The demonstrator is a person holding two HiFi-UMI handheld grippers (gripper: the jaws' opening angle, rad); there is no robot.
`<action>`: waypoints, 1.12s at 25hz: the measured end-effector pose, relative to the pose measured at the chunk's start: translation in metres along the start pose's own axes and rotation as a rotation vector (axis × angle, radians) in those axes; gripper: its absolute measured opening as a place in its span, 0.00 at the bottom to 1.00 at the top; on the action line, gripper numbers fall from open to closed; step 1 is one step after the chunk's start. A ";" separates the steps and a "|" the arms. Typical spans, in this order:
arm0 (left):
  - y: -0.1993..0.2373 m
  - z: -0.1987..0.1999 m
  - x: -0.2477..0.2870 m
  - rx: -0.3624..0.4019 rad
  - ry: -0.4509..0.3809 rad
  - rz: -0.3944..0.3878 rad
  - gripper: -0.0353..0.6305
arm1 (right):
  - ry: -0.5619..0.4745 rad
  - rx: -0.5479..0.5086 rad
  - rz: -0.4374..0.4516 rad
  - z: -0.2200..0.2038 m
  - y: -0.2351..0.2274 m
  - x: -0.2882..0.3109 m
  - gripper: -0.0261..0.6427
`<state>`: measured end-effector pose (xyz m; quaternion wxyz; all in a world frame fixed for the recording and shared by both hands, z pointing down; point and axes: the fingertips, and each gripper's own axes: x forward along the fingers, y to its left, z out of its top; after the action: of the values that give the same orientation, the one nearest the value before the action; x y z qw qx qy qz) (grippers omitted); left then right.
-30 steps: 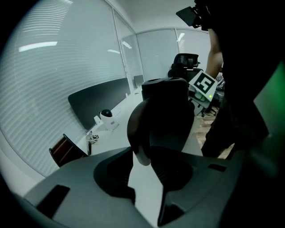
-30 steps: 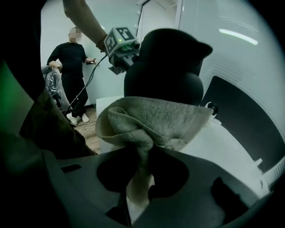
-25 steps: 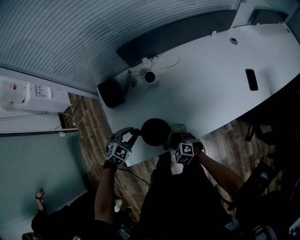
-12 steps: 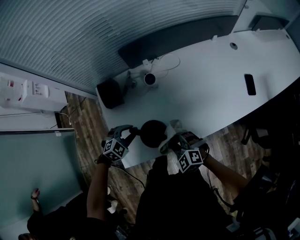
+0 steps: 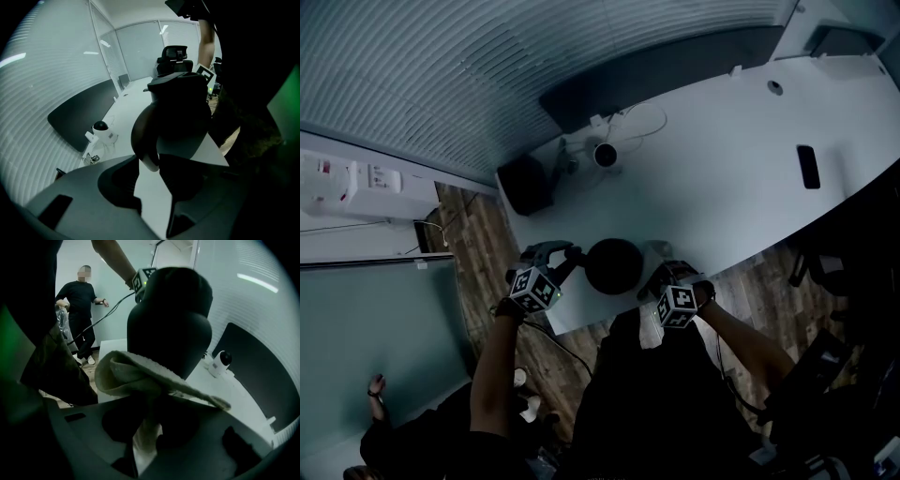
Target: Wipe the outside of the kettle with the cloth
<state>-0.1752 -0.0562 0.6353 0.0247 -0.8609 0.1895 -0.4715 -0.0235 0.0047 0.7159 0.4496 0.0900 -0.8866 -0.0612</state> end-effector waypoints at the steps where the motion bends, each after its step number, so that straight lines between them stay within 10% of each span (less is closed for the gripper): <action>1: 0.000 0.000 0.000 0.005 0.000 -0.003 0.23 | 0.014 0.017 0.012 -0.004 0.002 0.006 0.16; 16: 0.018 0.008 0.014 0.137 0.032 -0.038 0.24 | -0.151 -0.081 -0.086 0.074 -0.035 -0.082 0.16; 28: 0.030 0.023 0.027 0.254 0.049 -0.109 0.24 | 0.002 -0.060 0.015 0.004 -0.013 0.009 0.16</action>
<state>-0.1521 -0.0965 0.6377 0.1032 -0.8481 0.0819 -0.5132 -0.0303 -0.0101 0.7185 0.4533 0.0699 -0.8846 -0.0844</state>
